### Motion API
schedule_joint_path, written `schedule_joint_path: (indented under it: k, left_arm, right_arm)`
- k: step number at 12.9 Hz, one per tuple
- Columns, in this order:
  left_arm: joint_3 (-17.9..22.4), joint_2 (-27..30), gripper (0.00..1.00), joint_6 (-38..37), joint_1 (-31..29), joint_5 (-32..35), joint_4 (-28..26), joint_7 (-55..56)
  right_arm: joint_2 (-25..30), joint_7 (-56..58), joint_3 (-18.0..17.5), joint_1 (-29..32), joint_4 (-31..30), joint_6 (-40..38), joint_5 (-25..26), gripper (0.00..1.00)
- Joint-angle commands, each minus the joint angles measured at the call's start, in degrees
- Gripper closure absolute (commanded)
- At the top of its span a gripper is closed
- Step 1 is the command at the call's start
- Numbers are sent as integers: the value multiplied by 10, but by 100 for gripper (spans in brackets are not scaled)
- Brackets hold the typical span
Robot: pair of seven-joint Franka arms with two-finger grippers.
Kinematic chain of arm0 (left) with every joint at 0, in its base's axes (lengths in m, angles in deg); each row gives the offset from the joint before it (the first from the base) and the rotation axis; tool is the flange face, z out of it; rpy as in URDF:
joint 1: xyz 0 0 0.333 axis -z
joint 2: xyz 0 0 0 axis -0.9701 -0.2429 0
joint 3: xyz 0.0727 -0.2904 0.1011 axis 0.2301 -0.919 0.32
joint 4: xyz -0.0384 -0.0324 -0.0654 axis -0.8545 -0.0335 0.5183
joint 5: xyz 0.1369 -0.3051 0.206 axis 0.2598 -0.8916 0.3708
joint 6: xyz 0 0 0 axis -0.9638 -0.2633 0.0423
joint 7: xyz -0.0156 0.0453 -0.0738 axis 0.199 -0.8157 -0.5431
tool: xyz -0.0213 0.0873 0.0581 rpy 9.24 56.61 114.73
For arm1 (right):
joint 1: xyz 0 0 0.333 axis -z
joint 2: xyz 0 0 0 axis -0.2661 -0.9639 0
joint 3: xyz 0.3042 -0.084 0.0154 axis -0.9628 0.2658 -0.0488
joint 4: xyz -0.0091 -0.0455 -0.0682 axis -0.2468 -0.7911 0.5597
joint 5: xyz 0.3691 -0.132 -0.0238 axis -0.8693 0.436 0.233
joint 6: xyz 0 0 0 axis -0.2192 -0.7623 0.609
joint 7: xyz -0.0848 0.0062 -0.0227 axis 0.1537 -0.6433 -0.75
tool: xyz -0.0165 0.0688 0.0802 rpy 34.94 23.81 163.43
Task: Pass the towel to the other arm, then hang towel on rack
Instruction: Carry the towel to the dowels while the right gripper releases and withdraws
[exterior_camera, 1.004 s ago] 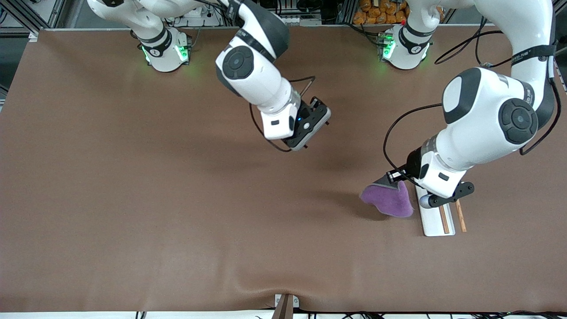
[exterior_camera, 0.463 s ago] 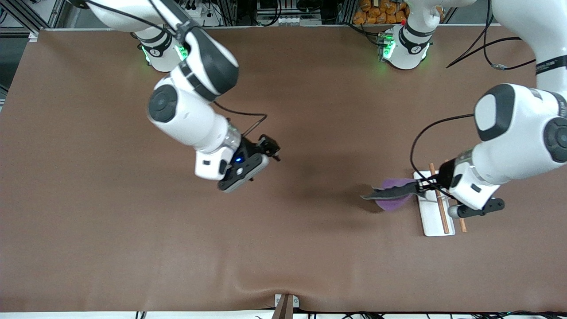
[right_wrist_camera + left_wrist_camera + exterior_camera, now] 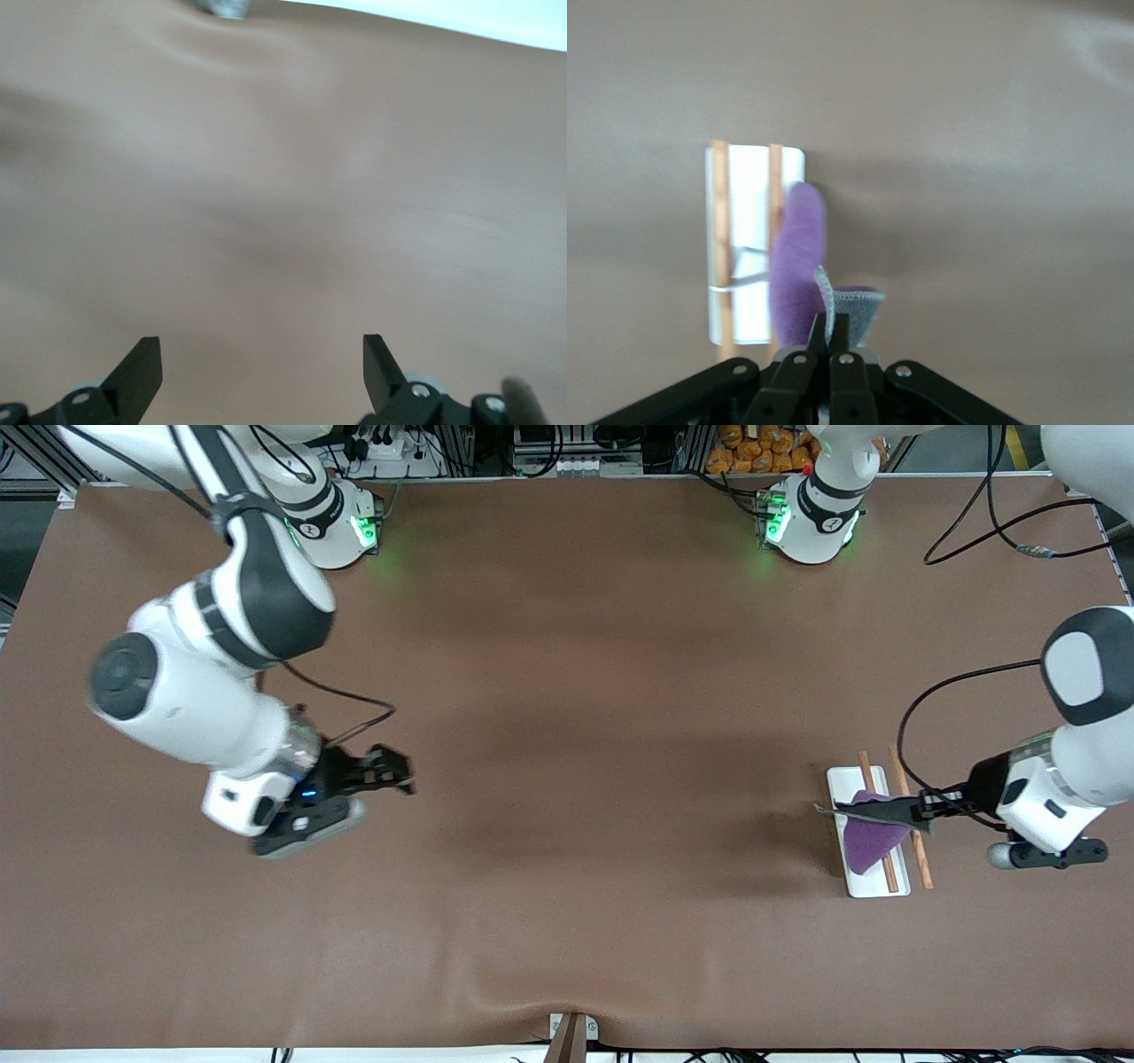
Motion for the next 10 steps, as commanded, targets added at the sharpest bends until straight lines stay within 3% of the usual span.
schedule_joint_path:
  k: [1, 5, 10]
  left_arm:
    - [-7, 4, 100, -8, -45, 13, -8, -83]
    - [-8, 3, 100, -24, -65, 13, -21, -111]
    - [-8, -4, 100, -24, -65, 13, -33, -111]
  right_arm:
    - [15, -7, -9, 69, -11, -36, 70, 0]
    - [34, -8, -8, 139, -36, -78, 111, 0]
    - [159, -21, -8, 156, -160, -162, 112, 0]
